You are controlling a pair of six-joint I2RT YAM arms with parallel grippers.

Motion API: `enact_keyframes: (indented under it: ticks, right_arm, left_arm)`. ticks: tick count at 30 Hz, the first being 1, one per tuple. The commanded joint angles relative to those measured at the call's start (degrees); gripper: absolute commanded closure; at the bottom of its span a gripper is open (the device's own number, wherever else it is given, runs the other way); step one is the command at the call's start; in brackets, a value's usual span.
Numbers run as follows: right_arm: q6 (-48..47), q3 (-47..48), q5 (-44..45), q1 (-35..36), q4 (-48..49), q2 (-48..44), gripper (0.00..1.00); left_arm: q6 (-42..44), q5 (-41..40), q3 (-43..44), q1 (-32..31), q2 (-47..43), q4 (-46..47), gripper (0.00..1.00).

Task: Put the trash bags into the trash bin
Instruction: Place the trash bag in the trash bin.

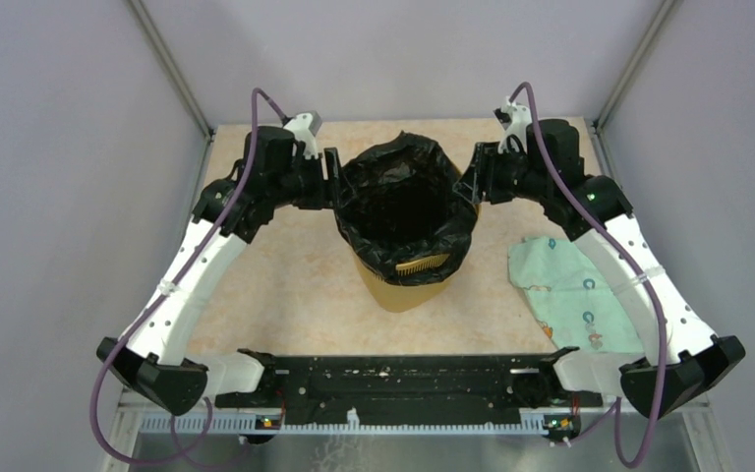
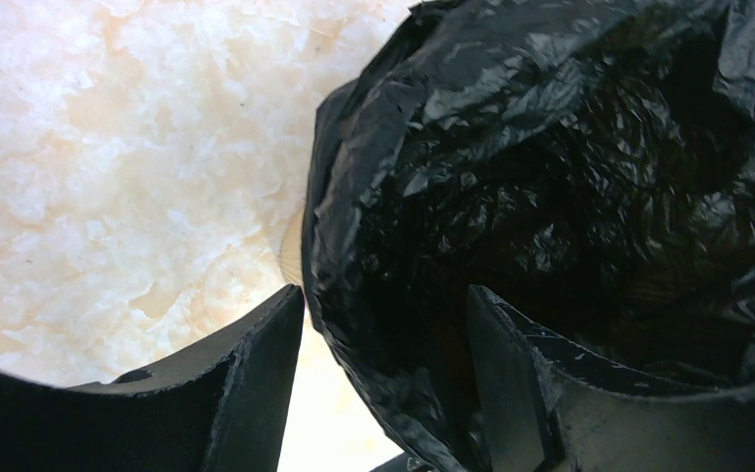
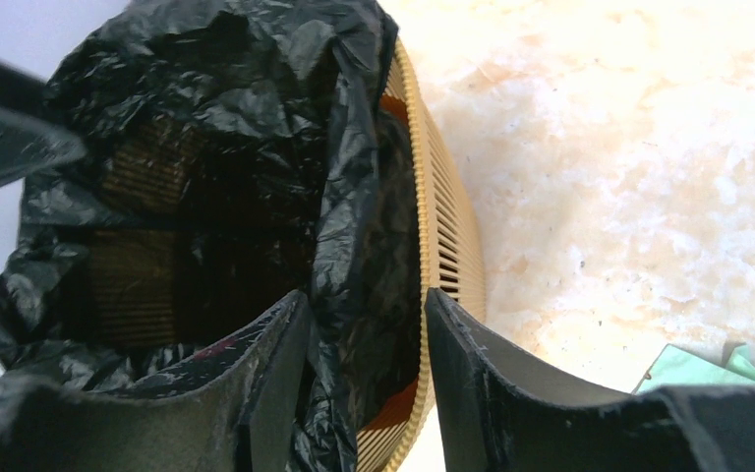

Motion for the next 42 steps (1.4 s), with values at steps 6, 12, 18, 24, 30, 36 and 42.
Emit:
enact_keyframes:
  ticks: [6,12,18,24,30,36,42]
  right_arm:
    - [1.49,-2.17,3.62,1.35,0.58,-3.04,0.54]
    - [4.41,-3.40,5.94,5.65,1.13,-4.17,0.61]
    - [10.68,-8.69,10.28,11.20,5.21,-7.09,0.66]
    - [11.78,-9.80,13.57,12.36,4.70,-10.39,0.53]
    - [9.86,-3.39,14.66,12.35,0.67,-10.59,0.46]
    - [8.62,0.68,14.50,12.46,-1.69,-8.82,0.49]
    - [7.95,2.24,15.27,14.31,-4.92,-5.65,0.59]
  left_arm:
    - [0.08,-4.42,0.23,-2.04,-3.93,-4.78,0.34]
    - [1.76,-6.14,2.18,-2.65,-2.89,-7.04,0.35]
    - [2.56,-5.92,2.35,-2.71,0.42,-3.87,0.49]
    - [4.94,-7.60,7.80,-2.67,5.55,-3.40,0.67]
    - [6.17,-7.70,9.26,-2.73,6.74,-3.37,0.67]
    - [6.46,-7.70,9.93,-2.71,7.44,-3.20,0.66]
    - [6.72,-7.72,10.37,-2.74,7.86,-3.20,0.65]
